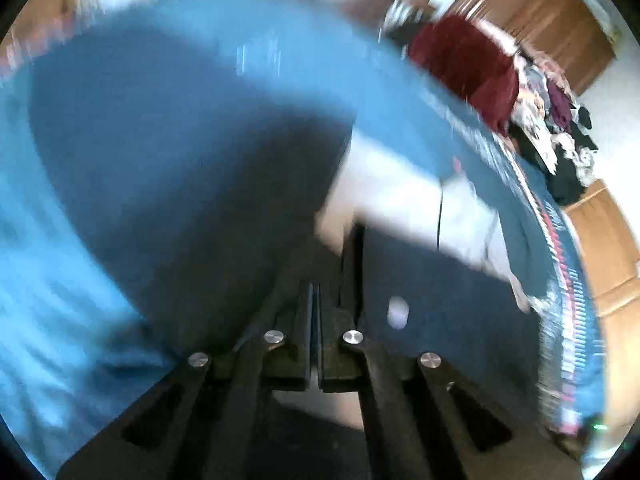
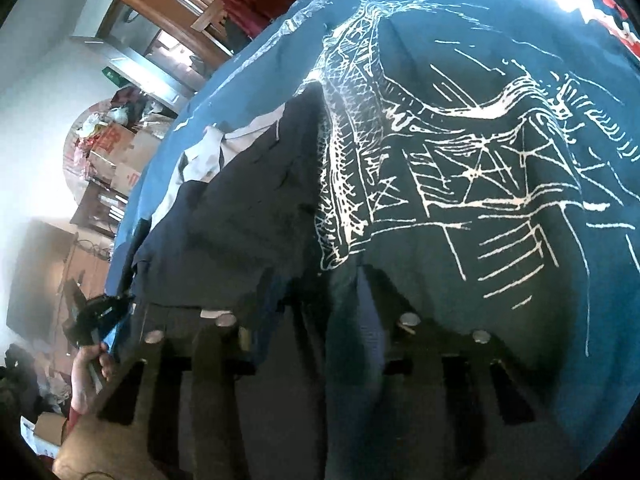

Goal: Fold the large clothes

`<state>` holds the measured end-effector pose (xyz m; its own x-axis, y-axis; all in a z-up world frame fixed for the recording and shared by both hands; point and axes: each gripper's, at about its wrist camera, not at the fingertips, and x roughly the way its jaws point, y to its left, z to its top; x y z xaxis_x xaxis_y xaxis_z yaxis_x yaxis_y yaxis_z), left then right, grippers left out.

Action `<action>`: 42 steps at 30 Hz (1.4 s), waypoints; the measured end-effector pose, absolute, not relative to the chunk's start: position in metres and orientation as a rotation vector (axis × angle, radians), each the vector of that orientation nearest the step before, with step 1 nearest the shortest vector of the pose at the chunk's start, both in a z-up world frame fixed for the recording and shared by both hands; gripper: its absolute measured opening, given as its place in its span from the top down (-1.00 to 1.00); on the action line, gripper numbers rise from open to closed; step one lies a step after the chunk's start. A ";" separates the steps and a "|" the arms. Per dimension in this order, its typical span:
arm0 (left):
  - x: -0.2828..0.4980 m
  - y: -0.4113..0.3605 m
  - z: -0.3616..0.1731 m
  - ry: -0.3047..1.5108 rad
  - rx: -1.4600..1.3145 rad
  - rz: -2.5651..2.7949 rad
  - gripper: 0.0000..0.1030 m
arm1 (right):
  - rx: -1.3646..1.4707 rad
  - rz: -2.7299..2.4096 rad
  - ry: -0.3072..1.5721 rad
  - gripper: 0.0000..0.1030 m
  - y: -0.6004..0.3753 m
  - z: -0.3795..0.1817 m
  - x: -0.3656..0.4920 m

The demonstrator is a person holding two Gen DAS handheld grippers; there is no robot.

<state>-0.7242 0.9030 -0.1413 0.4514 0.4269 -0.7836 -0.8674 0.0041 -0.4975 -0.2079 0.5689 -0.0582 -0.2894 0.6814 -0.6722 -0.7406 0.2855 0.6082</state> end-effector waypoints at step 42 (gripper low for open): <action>-0.706 0.901 -0.143 0.475 -1.068 1.215 0.88 | -0.123 1.425 1.186 -0.27 0.556 -0.063 -0.225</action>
<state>-0.7059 0.9009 -0.1433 0.3323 0.5168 -0.7890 -0.9149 -0.0268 -0.4028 -0.2251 0.5560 -0.0627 -0.2777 0.6811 -0.6775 -0.7896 0.2398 0.5648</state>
